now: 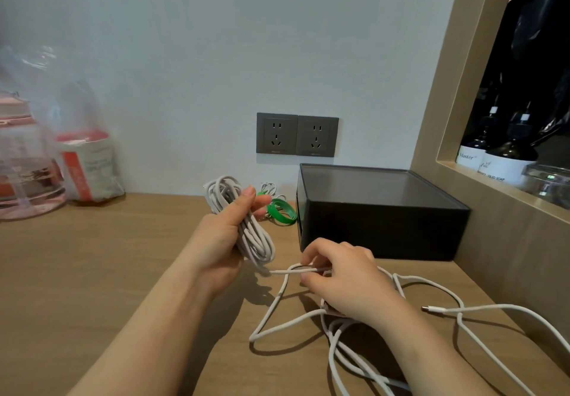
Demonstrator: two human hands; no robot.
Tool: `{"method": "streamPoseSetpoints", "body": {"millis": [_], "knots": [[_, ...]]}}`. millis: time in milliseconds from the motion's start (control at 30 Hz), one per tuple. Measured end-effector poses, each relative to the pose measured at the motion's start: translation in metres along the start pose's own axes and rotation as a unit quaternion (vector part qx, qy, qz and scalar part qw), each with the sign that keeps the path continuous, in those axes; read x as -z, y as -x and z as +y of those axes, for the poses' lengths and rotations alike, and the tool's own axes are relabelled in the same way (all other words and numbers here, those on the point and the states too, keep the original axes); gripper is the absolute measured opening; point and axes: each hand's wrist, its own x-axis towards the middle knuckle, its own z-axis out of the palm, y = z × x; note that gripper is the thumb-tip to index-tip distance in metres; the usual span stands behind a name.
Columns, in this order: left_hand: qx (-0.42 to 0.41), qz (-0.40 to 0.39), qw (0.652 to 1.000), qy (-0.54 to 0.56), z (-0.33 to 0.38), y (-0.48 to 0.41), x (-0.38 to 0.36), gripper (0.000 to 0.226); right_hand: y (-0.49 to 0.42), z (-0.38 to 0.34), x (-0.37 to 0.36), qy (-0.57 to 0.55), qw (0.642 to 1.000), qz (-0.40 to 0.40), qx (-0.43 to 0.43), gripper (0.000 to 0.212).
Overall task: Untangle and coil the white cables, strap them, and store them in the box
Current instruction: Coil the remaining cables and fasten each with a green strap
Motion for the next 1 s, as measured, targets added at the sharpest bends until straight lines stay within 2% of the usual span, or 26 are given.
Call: {"method": "streamPoseSetpoints", "body": {"millis": [100, 200, 333, 467, 567, 667, 800, 933, 1000], "knots": [[0.027, 0.001, 0.999, 0.039, -0.002, 0.005, -0.007, 0.020, 0.004, -0.009, 0.000, -0.084, 0.996, -0.026, 0.017, 0.019], [0.052, -0.034, 0.996, 0.058, -0.007, 0.014, -0.016, 0.020, 0.006, -0.014, -0.003, -0.105, 0.993, -0.031, 0.042, 0.044], [0.076, -0.061, 0.993, 0.072, -0.012, 0.017, -0.020, 0.016, 0.001, -0.011, -0.012, -0.092, 0.993, 0.004, 0.071, 0.056], [0.100, -0.052, 0.991, 0.071, -0.013, 0.015, -0.018, 0.016, -0.005, -0.007, -0.018, -0.096, 0.991, 0.021, 0.095, 0.049], [0.132, -0.060, 0.987, 0.064, -0.013, 0.012, -0.013, 0.017, -0.005, -0.007, -0.020, -0.084, 0.990, 0.041, 0.109, 0.030], [0.165, -0.054, 0.984, 0.045, -0.008, 0.011, -0.011, 0.030, -0.005, -0.008, -0.020, -0.070, 0.988, 0.072, 0.121, 0.019], [0.173, -0.055, 0.981, 0.073, -0.004, 0.009, -0.009, 0.041, -0.002, -0.012, -0.017, -0.072, 0.987, 0.071, 0.125, 0.025], [0.164, -0.034, 0.982, 0.089, -0.007, 0.009, -0.010, 0.015, 0.005, -0.018, -0.008, 0.006, 0.992, 0.039, 0.123, 0.046], [0.155, -0.023, 0.984, 0.090, -0.008, 0.008, -0.011, 0.015, 0.007, -0.020, -0.005, 0.058, 0.988, 0.060, 0.129, 0.043]]}}
